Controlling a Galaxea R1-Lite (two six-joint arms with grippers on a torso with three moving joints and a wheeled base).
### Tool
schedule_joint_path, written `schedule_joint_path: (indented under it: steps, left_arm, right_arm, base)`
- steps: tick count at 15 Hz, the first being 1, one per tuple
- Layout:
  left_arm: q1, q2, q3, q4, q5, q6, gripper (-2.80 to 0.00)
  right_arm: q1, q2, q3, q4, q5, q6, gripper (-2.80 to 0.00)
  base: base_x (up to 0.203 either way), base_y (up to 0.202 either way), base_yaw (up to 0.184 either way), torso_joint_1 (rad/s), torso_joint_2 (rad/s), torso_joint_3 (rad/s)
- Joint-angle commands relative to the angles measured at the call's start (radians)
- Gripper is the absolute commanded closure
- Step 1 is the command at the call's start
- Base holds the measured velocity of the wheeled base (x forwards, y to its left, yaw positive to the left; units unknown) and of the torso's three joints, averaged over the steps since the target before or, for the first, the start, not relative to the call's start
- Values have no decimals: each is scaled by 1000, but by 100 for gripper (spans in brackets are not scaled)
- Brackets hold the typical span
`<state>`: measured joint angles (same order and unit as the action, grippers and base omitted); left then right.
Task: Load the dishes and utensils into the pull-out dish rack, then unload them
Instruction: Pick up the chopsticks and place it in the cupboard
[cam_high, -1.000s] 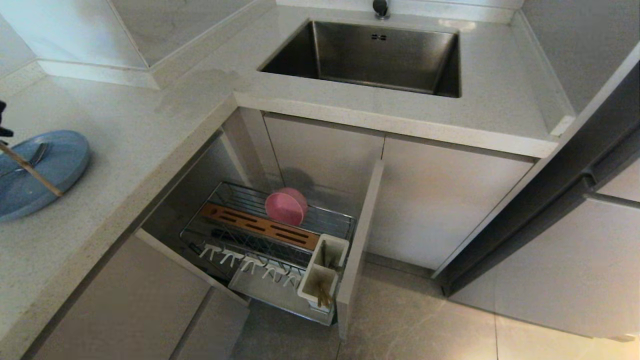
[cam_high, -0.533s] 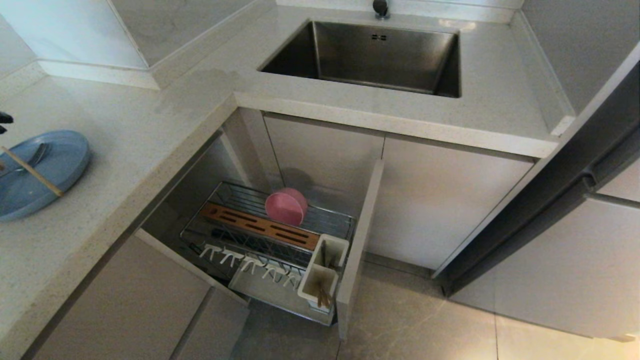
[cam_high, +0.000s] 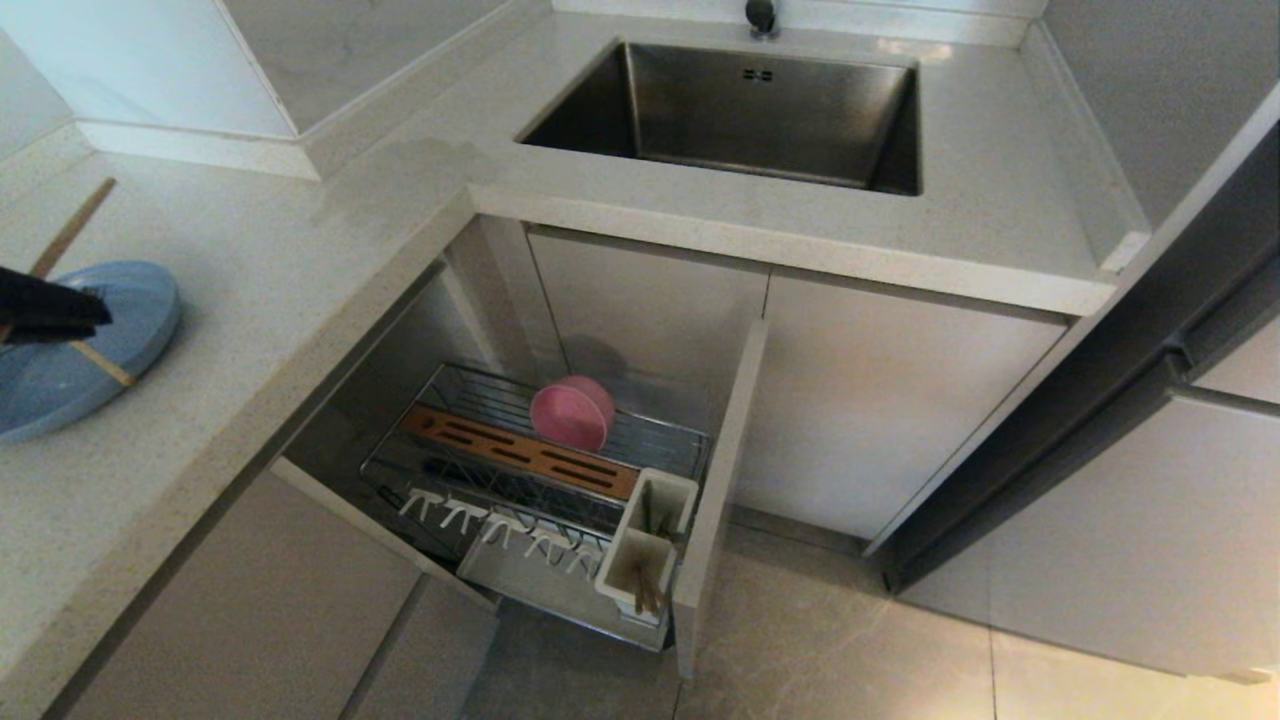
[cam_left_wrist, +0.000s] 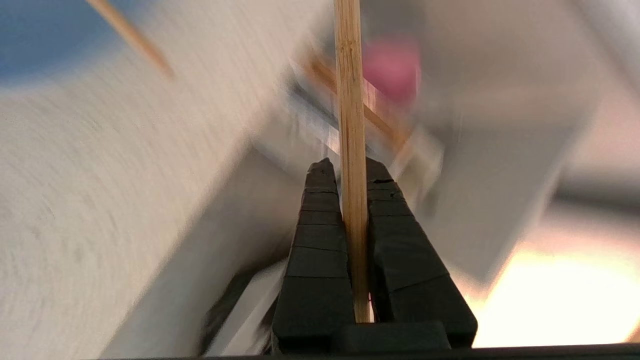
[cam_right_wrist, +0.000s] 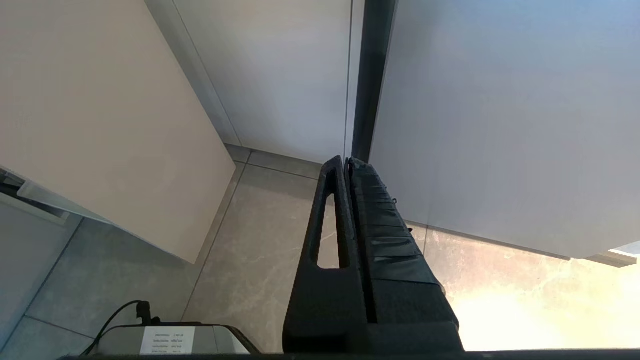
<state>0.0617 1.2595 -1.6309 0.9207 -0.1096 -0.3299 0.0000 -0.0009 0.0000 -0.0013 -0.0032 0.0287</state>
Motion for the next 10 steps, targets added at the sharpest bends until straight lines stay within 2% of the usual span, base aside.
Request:
schedule_joint_path:
  steps: [1, 5, 10]
  left_arm:
    - [-64, -26, 4, 109, -26, 100, 0]
    - [-138, 8, 20, 233, -76, 309, 0]
    - [-200, 121, 21, 312, -108, 435, 0]
  right_arm:
    - [0, -1, 0, 0, 0, 0, 0]
    - [0, -1, 0, 0, 0, 0, 0]
    - [0, -1, 0, 0, 0, 0, 0]
  base:
    - [0, 0, 0, 0, 0, 0]
    - [0, 0, 0, 0, 0, 0]
    - [0, 0, 0, 0, 0, 0]
